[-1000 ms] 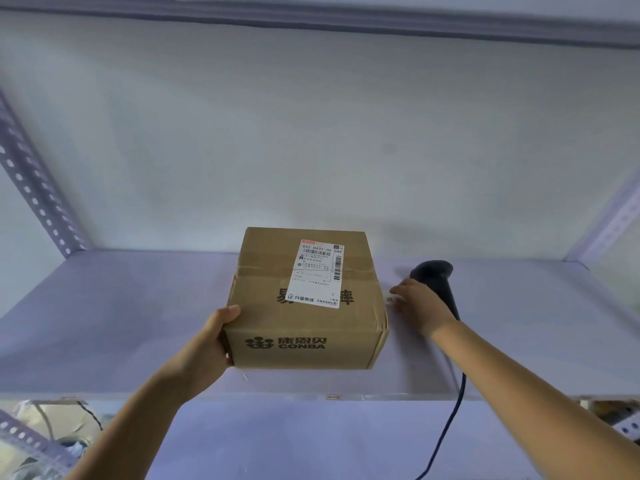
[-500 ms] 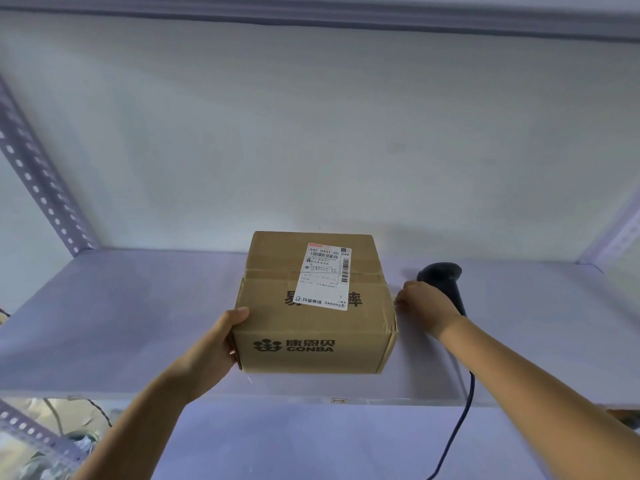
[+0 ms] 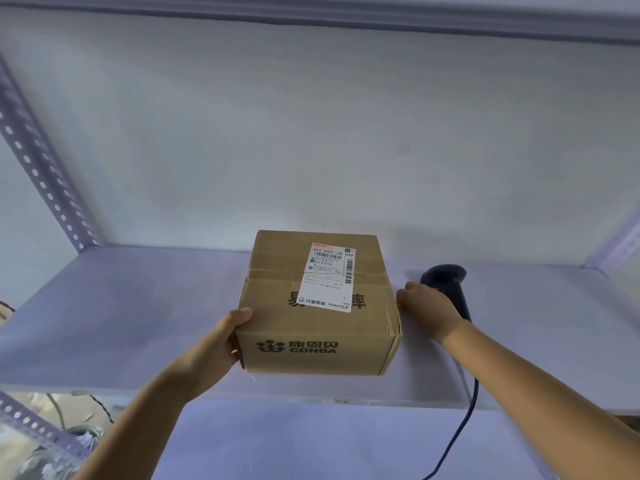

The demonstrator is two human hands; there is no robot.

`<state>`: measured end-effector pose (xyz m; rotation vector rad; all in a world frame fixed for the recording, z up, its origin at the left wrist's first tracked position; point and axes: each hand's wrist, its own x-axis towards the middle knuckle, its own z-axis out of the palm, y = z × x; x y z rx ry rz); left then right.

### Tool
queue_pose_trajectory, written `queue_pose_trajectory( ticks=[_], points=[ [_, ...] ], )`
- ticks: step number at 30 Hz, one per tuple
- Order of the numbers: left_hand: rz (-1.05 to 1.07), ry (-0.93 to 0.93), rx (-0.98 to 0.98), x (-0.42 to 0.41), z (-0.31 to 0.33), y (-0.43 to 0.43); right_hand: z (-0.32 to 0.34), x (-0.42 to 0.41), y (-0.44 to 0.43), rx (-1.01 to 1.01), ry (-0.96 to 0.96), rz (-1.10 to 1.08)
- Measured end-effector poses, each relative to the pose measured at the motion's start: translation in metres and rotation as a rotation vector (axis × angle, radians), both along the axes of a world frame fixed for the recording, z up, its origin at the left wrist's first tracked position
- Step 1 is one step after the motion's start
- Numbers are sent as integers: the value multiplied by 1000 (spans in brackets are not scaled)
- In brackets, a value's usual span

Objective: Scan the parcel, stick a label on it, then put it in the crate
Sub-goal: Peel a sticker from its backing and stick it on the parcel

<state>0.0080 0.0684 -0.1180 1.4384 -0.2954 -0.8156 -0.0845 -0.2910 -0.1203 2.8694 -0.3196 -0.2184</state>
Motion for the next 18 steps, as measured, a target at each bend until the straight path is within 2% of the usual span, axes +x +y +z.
queue_pose_trajectory(
  ticks=[8, 18],
  points=[
    [7, 8, -15, -2, 1, 2, 6, -6, 7, -114, -2, 71],
    [-16, 4, -21, -2, 1, 3, 8, -10, 15, -83, -22, 21]
  ],
)
